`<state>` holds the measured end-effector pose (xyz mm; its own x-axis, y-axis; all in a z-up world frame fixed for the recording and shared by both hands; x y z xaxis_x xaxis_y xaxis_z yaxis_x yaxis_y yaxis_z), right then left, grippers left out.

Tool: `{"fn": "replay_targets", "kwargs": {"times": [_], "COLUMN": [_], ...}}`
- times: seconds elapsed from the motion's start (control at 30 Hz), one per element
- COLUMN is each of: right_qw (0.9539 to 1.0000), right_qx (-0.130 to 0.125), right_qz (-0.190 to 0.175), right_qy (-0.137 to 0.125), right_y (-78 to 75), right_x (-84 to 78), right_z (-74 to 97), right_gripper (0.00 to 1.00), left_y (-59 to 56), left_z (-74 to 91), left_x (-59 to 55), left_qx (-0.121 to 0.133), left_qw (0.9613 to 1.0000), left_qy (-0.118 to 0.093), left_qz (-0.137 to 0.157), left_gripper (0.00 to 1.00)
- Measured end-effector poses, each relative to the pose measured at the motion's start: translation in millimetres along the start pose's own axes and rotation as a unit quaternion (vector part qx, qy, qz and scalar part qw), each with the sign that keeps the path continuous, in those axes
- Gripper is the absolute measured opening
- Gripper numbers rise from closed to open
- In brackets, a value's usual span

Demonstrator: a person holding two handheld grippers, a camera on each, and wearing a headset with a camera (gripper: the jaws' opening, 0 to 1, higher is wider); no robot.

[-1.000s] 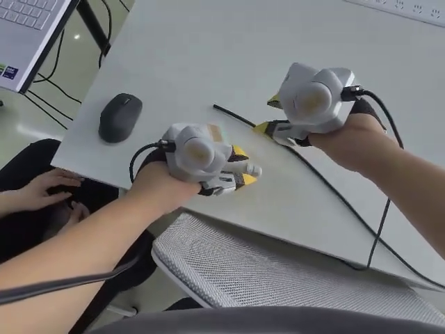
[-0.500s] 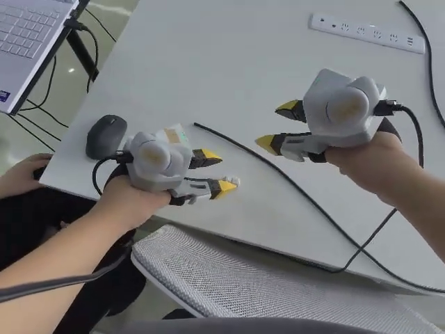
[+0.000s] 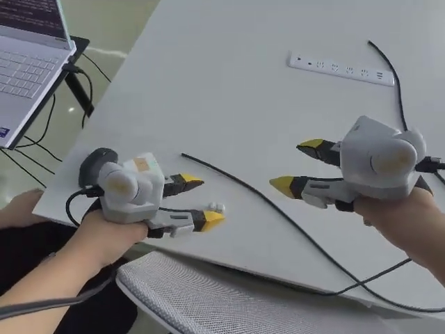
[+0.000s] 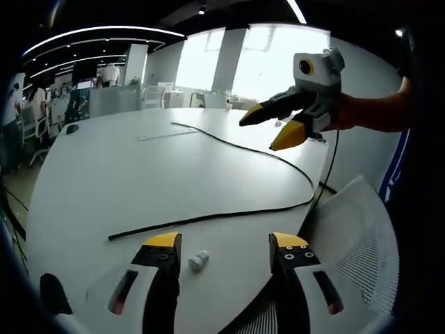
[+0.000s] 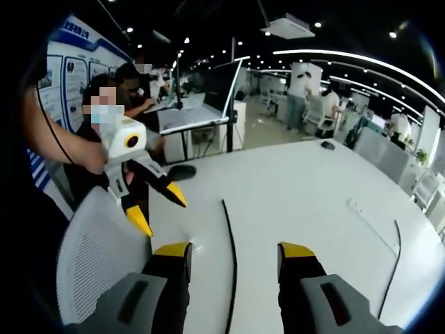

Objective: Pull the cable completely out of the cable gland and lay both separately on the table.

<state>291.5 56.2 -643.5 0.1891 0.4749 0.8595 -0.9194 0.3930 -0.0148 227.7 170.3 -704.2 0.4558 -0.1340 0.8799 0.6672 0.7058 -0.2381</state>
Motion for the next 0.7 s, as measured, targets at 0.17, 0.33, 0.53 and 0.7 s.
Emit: {"fn": "replay_targets", "kwargs": {"times": [0.17,0.33,0.53,0.7], "right_qw": [0.9991,0.9977,0.9957,0.9932], "right_qx": [-0.013,-0.024,-0.033,-0.04], "right_qz": [-0.031,-0.056,-0.08,-0.102], "right_qy": [-0.024,-0.029,-0.034,-0.04], "right_y": [1.4,1.7,8.0,15.7], "right_x": [-7.6,-25.7,-47.6,-62.9], "right_z": [26.9,48.3,68.3,81.5], "right_gripper": [0.54,0.59,0.65,0.68], "left_y": [-3.1,-1.3,-10.2,-18.9], "left_z": [8.7,15.7,18.0,20.0], "left_x": [3.2,10.5,17.7,16.3], "left_qx": [0.007,0.015,0.014,0.017], "left_qw": [1.0,0.9998,0.9997,0.9996], "left_qy": [-0.003,-0.01,-0.017,-0.019], "left_qz": [-0.002,0.004,0.008,0.01], "left_gripper": [0.56,0.58,0.65,0.69]}}
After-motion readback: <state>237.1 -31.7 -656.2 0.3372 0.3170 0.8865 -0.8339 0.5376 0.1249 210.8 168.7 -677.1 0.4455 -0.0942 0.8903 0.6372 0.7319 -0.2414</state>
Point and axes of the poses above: the centre of the closed fingertips' face, and the gripper's own axes: z roughly backward along the fingers, y roughly to its left, x roughly out of its top, the point moved 1 cm from there along z, roughly backward along the fingers, and after that the axes turned 4 degrees about -y, right-handed, at the moved point
